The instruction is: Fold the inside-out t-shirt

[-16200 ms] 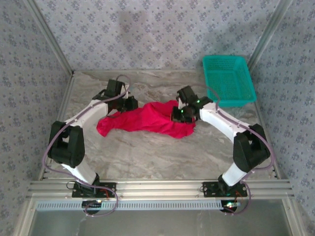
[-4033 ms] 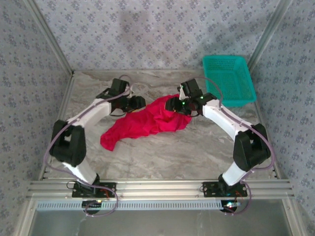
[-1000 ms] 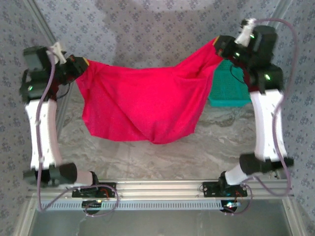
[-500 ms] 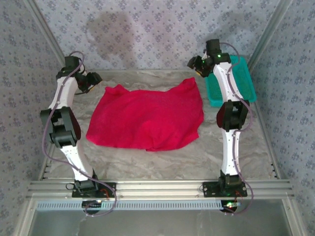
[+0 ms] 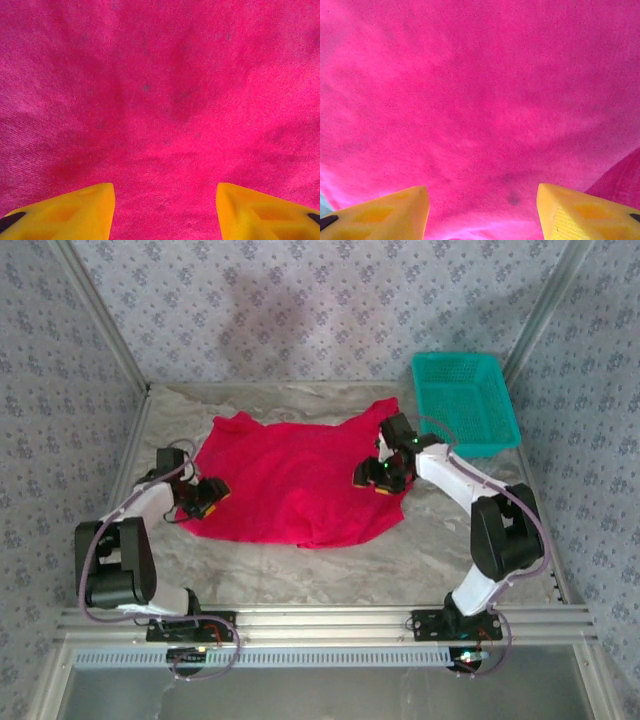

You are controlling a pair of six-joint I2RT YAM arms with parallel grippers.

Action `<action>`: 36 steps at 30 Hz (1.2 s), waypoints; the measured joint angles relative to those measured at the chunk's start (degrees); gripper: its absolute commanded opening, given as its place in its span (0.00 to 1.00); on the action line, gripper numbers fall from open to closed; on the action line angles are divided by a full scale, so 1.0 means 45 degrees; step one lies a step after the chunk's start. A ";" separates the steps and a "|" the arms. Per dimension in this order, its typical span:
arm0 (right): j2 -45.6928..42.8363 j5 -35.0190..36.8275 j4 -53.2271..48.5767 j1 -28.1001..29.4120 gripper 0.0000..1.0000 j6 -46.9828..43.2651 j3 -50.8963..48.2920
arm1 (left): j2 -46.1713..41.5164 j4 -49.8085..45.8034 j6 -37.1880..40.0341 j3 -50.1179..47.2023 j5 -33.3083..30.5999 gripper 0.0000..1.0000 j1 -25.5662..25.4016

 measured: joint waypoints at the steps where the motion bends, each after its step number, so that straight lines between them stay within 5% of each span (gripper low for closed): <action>1: 0.0117 -0.0019 0.0199 0.0034 0.61 0.0010 -0.0340 | 0.0209 0.0253 -0.0053 -0.0010 0.0034 0.57 0.0000; 6: 0.2569 -0.0136 0.0724 -0.0340 0.58 0.0029 0.0359 | 0.1914 0.1224 -0.0175 0.0641 0.0131 0.56 0.0000; 10: 0.4852 -0.0471 0.0777 -0.1093 0.57 -0.0010 0.3628 | 0.3376 0.1341 -0.0175 0.2735 -0.0126 0.35 0.0000; 16: 0.5994 -0.0432 0.0457 -0.1705 0.58 -0.0321 0.6431 | 0.3123 0.1098 0.0039 0.4367 -0.1486 0.36 0.0087; 26: -0.0199 0.0253 0.0894 -0.1190 0.61 -0.0423 0.1681 | -0.0568 -0.1239 0.0170 0.2943 -0.3837 0.22 0.0826; 36: -0.1214 0.0831 0.1496 -0.1243 0.67 0.0175 -0.2370 | -0.0350 -0.2050 -0.0272 0.0491 -0.4095 0.47 0.1093</action>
